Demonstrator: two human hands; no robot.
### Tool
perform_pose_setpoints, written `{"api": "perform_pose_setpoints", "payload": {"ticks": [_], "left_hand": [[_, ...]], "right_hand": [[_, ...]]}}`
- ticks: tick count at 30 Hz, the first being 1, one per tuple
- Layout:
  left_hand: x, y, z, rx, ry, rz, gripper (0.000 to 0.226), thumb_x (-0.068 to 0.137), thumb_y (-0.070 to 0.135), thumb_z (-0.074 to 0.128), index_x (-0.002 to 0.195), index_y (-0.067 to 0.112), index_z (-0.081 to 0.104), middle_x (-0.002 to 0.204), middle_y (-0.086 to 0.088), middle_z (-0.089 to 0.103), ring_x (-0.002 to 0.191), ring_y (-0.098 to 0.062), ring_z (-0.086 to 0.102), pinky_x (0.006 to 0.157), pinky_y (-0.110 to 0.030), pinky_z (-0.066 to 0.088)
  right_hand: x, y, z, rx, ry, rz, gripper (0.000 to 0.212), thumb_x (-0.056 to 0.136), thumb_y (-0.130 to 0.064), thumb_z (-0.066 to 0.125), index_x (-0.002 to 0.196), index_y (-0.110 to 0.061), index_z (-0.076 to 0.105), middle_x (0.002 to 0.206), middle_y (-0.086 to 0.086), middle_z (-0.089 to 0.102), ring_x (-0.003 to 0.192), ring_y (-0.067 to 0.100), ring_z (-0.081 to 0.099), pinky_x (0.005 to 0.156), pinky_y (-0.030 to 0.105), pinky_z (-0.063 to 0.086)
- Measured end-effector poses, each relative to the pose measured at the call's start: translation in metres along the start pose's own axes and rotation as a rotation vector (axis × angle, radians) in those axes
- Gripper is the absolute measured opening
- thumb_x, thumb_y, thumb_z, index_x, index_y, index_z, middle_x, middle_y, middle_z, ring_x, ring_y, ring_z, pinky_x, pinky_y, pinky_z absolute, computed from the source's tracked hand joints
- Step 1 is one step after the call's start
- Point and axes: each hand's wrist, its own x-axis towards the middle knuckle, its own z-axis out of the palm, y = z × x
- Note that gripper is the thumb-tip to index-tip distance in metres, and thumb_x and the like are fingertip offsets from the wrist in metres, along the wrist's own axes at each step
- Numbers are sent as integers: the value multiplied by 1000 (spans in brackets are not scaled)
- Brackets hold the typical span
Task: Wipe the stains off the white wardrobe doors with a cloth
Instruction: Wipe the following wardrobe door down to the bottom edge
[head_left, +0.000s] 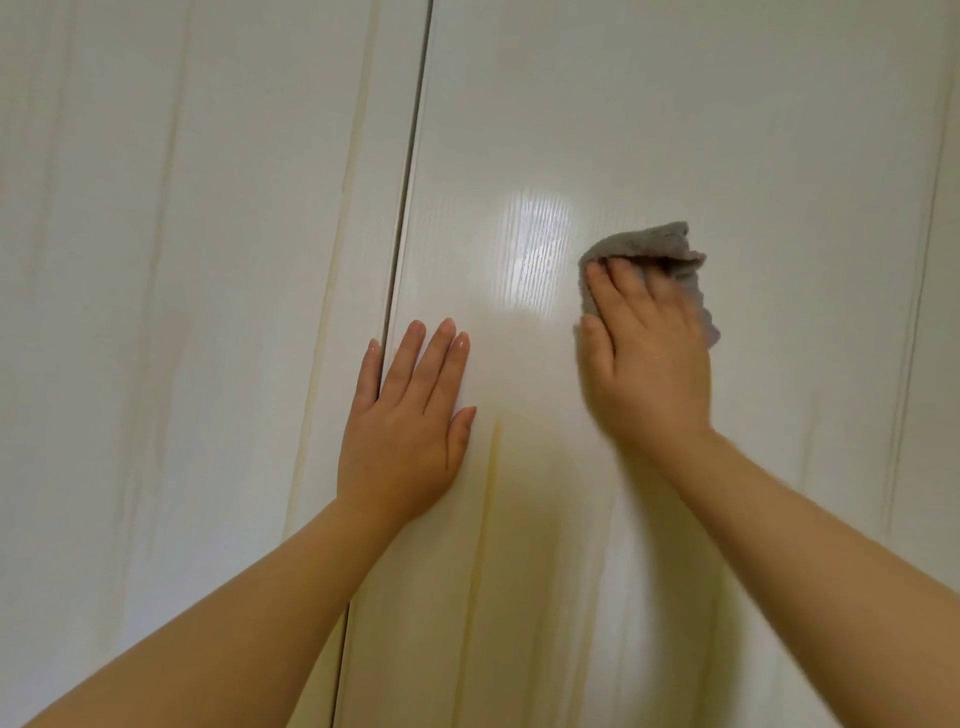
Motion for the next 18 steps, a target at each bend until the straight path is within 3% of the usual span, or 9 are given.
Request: {"api": "perform_pose_setpoints", "payload": {"ticks": [2,4,6,7,10,11,15,18], "left_hand": [[0,-1,0,7,4,1,54,102,39,12,144,7,26,149,-13,35,139,-28,23,115,-45,9],[-1,-3,0,-1,9,22,55,102,39,13,144,7,26,149,-13,35,139,-28,23,115,-45,8],[-2,-4,0,-12,12,32,55,102,39,13,144,7,26,149,-13,35,139,-29,23,115,-45,9],[-1,-4,0,-19,17,31,55,102,39,13,144,7,27,149,-14,35,139,-29,23,115,-45,9],[-2,-3,2,-42,41,29,53,102,38,15,143,6,28,148,-14,36,139,-29,23,115,-45,9],[-3,-4,2,-56,41,27,53,102,37,16,143,6,28,148,-14,36,139,-29,24,115,-44,9],[-2,-7,1,-108,25,44,52,102,38,17,143,8,28,147,-14,39,138,-27,24,115,-42,7],[-2,-10,-3,-205,27,18,50,99,33,27,142,8,35,145,-13,43,137,-24,25,115,-38,7]], "right_hand": [[-17,-22,8,-18,-33,-92,47,91,-28,36,130,-7,51,132,12,53,116,35,50,101,41,27],[-28,-22,9,-5,-107,-448,41,91,-21,43,128,-8,55,127,10,57,113,33,54,103,44,32],[-11,-3,-2,-4,-129,-645,38,89,-15,45,124,-9,59,123,8,61,114,31,55,104,42,33],[3,5,-6,-7,-142,-591,39,87,-14,43,122,-8,60,121,9,62,113,31,55,102,41,33],[34,-1,-13,86,-92,-84,42,80,-10,40,116,-6,62,114,11,62,105,34,54,91,41,36],[30,-11,-8,90,-50,9,43,80,-11,40,117,-6,61,116,10,61,106,34,52,91,41,35],[-11,-45,6,56,-30,-32,43,84,-23,38,117,-13,63,119,3,64,110,25,50,92,35,28],[-5,-41,-7,132,-80,-73,47,84,-26,32,116,-16,66,120,0,64,111,28,51,89,33,23]]}}
